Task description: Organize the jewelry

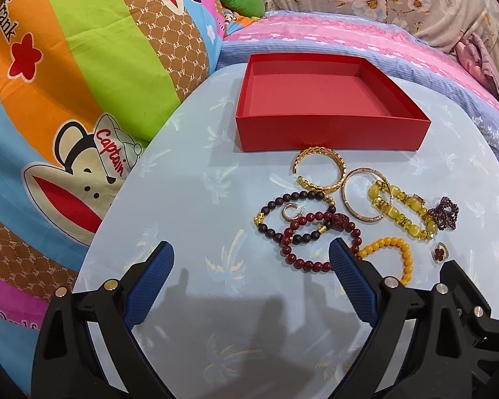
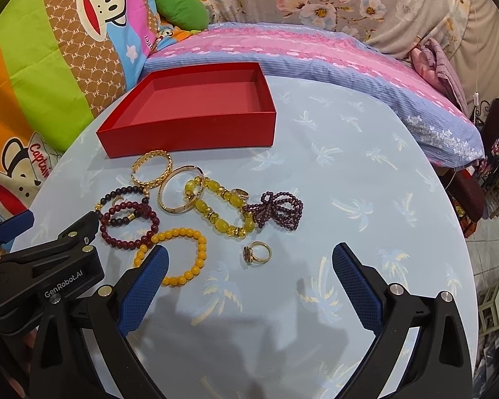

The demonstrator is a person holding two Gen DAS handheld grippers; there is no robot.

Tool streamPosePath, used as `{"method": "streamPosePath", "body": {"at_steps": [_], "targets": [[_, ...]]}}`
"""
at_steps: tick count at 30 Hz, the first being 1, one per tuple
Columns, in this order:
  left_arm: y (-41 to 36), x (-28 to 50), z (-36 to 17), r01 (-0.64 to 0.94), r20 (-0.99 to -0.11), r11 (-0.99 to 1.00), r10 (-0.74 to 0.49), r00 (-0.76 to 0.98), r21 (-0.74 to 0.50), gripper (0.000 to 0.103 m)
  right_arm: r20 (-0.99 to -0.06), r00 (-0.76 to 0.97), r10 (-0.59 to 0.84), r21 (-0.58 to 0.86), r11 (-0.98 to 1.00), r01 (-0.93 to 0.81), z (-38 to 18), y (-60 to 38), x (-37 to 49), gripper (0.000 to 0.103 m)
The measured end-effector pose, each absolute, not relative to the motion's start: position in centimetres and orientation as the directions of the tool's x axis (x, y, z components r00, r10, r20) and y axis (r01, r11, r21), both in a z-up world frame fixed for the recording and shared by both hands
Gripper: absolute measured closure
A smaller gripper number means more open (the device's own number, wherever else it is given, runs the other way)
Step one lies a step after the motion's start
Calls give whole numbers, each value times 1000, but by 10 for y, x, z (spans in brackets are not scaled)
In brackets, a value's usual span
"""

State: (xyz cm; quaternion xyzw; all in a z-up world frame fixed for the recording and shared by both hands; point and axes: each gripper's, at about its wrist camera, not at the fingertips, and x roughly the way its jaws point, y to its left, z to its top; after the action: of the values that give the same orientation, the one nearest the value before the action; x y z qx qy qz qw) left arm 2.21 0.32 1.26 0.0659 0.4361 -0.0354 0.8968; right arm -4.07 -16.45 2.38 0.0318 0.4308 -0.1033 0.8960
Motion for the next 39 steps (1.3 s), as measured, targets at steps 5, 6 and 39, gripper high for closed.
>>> {"method": "streamPosePath", "body": {"at_steps": [5, 6, 39], "targets": [[8, 26, 7, 133, -801, 990, -46, 597, 42, 12, -777, 608, -161, -36, 977, 212, 21, -167, -36, 7], [9, 28, 6, 135, -804, 990, -55, 593, 32, 12, -778, 606, -163, -38, 976, 214, 20, -167, -35, 7], [-55, 129, -29, 203, -838, 979, -131, 529, -24, 35, -820, 555, -139, -9, 973, 230, -6, -190, -3, 8]]}}
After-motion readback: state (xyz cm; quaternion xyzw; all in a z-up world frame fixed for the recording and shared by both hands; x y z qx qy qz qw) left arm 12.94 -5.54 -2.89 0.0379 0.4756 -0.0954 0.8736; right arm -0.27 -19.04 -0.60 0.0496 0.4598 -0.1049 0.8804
